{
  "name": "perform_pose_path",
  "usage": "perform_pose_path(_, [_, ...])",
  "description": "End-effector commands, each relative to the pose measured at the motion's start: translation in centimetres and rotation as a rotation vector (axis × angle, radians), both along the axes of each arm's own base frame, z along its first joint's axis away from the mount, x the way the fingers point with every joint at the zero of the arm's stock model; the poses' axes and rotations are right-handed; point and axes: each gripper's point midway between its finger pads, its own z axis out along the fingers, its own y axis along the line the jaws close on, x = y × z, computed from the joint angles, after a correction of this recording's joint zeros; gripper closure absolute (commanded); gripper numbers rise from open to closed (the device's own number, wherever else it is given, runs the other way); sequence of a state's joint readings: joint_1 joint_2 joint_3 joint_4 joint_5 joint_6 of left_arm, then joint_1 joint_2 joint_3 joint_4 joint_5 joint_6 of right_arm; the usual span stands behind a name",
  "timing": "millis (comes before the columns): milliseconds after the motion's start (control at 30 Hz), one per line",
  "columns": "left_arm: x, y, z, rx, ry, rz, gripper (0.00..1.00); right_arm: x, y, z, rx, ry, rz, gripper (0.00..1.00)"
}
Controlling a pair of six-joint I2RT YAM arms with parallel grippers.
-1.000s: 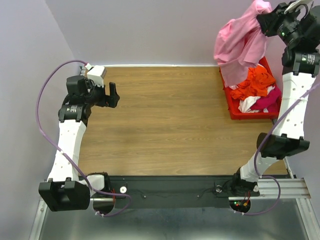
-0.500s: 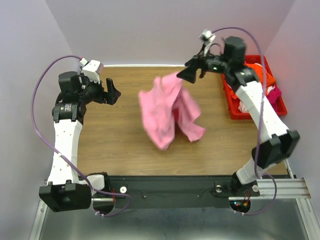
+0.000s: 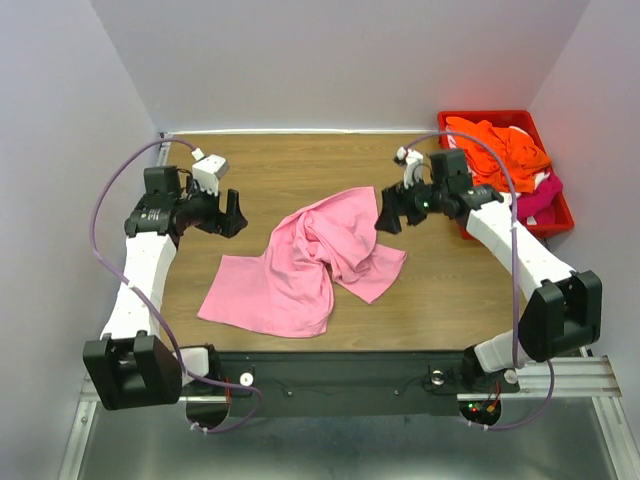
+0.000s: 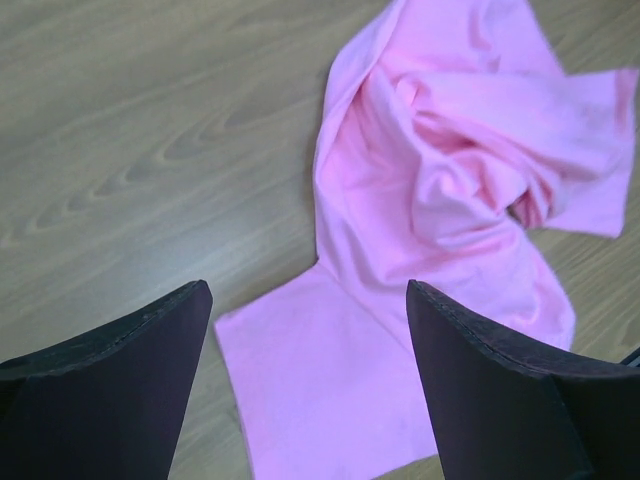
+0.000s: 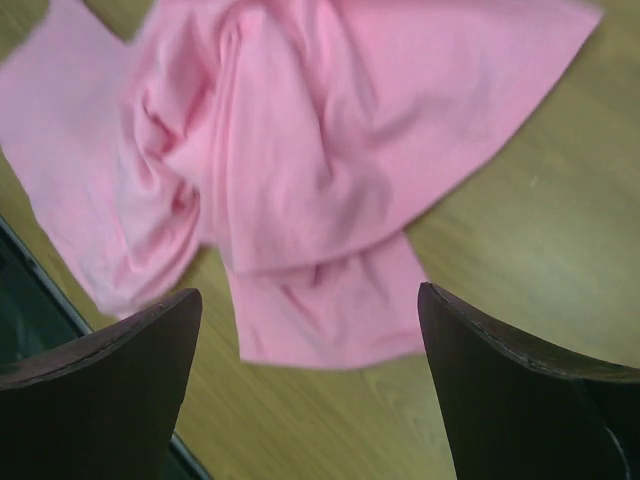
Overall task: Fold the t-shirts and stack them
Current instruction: Move the tshirt to the center of the board, then flatten the tshirt out
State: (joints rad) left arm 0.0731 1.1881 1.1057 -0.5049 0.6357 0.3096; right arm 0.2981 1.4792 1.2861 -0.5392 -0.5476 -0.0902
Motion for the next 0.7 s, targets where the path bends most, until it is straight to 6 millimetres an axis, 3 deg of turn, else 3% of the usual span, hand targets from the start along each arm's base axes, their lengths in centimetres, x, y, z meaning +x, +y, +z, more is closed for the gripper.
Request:
perform_pose_path(0, [-0.6,1.1,-3.6,0.115,0.055,-0.032,0.12,-2.6,-1.7,-4.7,-0.102,0.069,0.003,0.08])
perform_pose_path(100, [-0.9,2.2,-7.0,0.223,0.122,-0.033,0.14,-4.5,-2.6,-8.9,-0.157,0.165,0.01,0.16])
perform_pose_path(267, [-0.9,3.3,-11.5,0.335,0.21,-0.013,0.15,-4.2,-3.8,-13.1,-0.243,0.241,-0.037,0.26])
perform_pose_path(433, [-1.0,3.3,-14.8,0.443,0.275,-0.002,0.18,-3.3,-3.8,-15.5,-0.292,0.267,-0.099,0.29])
perform_pose_path(667, [-2.0,3.5,-18.7,0.575,0.351,0.027,0.26,-3.9,-2.6,-19.0,-0.401,0.285,-0.109,0.32])
